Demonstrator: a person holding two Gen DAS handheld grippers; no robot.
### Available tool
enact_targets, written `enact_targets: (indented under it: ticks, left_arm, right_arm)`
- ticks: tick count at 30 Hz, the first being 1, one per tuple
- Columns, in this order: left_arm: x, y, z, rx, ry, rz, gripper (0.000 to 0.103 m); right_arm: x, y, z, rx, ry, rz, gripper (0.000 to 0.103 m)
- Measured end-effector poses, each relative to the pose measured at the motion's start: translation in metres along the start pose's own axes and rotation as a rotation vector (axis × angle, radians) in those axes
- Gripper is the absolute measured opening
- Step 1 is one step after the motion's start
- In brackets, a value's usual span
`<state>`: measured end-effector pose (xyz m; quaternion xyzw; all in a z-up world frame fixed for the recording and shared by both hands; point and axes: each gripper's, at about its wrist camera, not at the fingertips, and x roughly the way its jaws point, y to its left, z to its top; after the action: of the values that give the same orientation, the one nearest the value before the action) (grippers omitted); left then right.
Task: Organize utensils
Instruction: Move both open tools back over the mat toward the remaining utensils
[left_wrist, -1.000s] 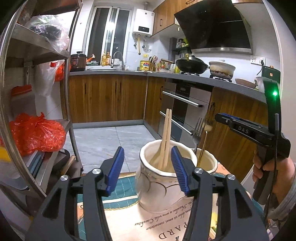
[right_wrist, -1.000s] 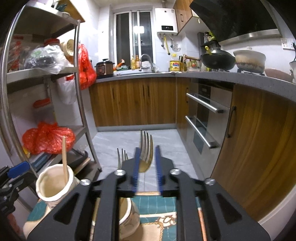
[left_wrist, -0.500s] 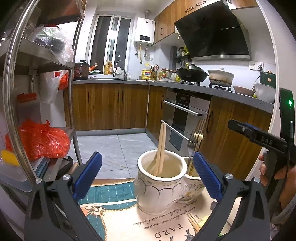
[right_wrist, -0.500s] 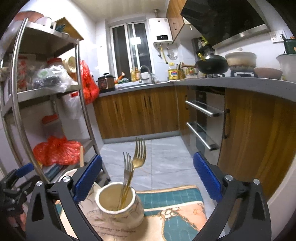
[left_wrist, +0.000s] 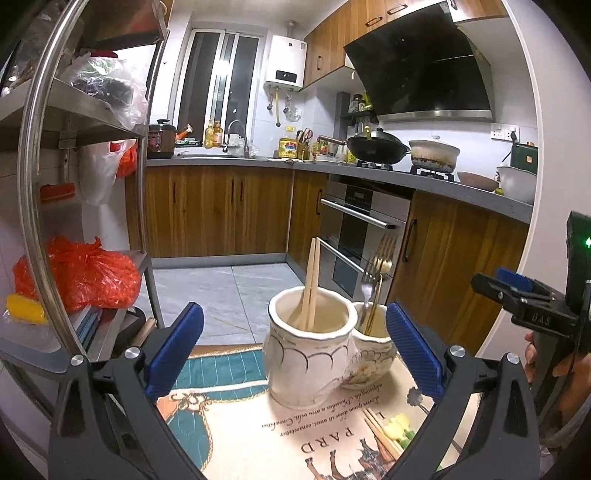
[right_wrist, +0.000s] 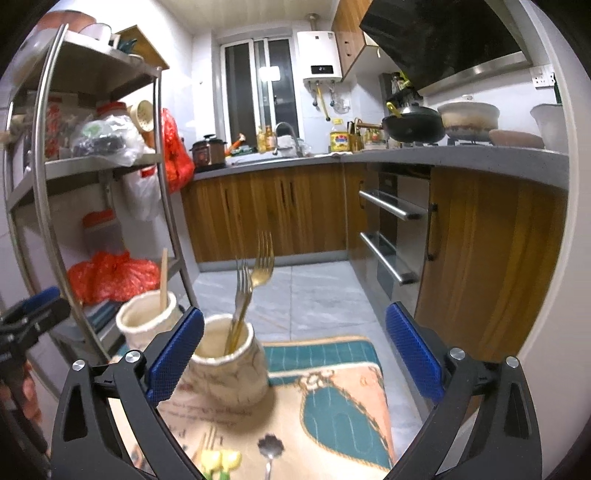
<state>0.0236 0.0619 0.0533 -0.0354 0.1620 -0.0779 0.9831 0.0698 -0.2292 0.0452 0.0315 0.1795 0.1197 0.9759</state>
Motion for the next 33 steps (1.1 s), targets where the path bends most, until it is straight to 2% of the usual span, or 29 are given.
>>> enact_targets:
  ticks: [11,25,33]
  left_arm:
    - [-0.006,-0.007,-0.021,0.004,0.062,-0.023,0.097]
    - [0.001,-0.014,-0.04,0.001,0.147,-0.036,0.097]
    - [0.022,-0.035,-0.086,-0.01,0.317,-0.093,0.097]
  right_arm:
    - [-0.012,-0.018,-0.028,0.016,0.069,-0.01,0.098]
    - [-0.007,-0.023,-0.043,-0.005,0.123,-0.007,0.098]
    - [0.004,-0.025,-0.07,-0.041,0.222,0.008,0.098]
